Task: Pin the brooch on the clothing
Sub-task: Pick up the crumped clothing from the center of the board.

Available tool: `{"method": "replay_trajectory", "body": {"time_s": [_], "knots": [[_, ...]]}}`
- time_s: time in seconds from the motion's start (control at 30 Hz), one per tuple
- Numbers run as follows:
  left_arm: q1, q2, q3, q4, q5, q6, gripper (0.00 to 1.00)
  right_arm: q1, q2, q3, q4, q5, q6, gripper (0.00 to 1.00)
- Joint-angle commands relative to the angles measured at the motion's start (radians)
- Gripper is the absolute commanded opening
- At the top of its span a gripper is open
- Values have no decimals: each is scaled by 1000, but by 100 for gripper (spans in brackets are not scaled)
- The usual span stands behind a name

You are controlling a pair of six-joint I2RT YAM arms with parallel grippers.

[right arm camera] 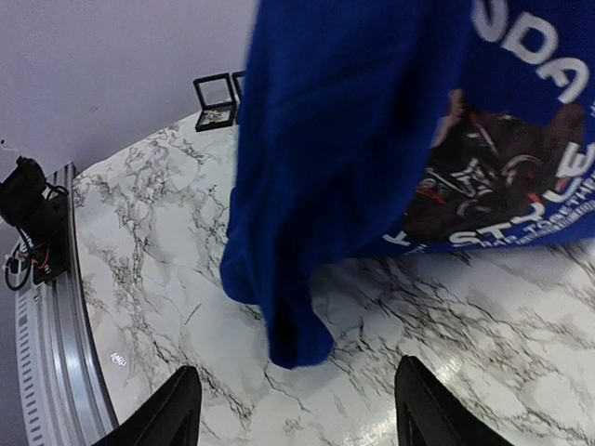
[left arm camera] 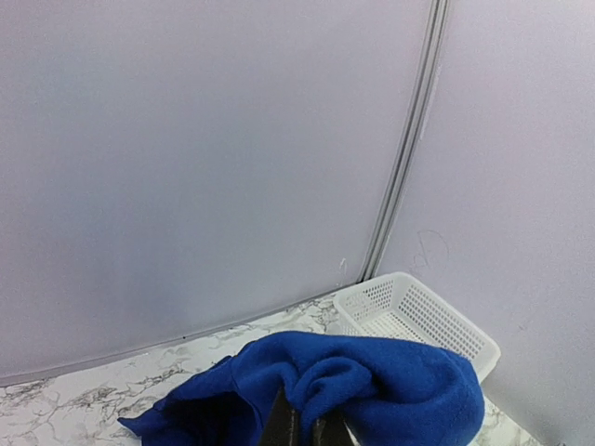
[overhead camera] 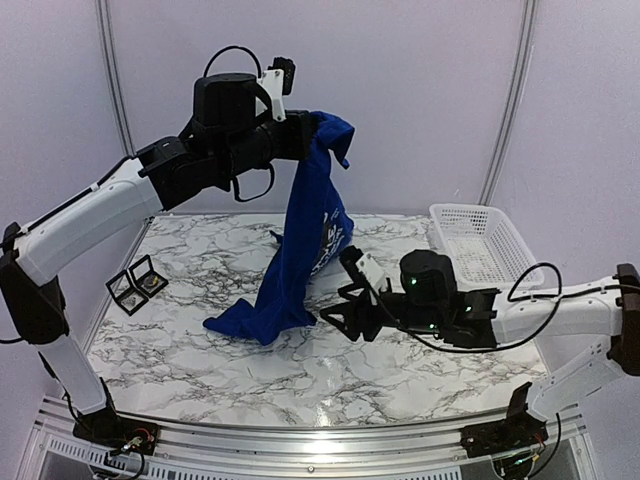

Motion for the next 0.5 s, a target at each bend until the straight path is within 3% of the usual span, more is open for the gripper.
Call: {"method": "replay_trajectory", "body": {"time_s": [0.0,0.2,0.47], "knots": [[-1,22,40,114,-70,5,0,47,131,14,315,5,-21,68],[-1,21,44,126,-87,30,0,47,286,19,409,-14,-82,75],[-1,2,8,149,-102,42,0,37,428,108,384,46,-131,64]]}}
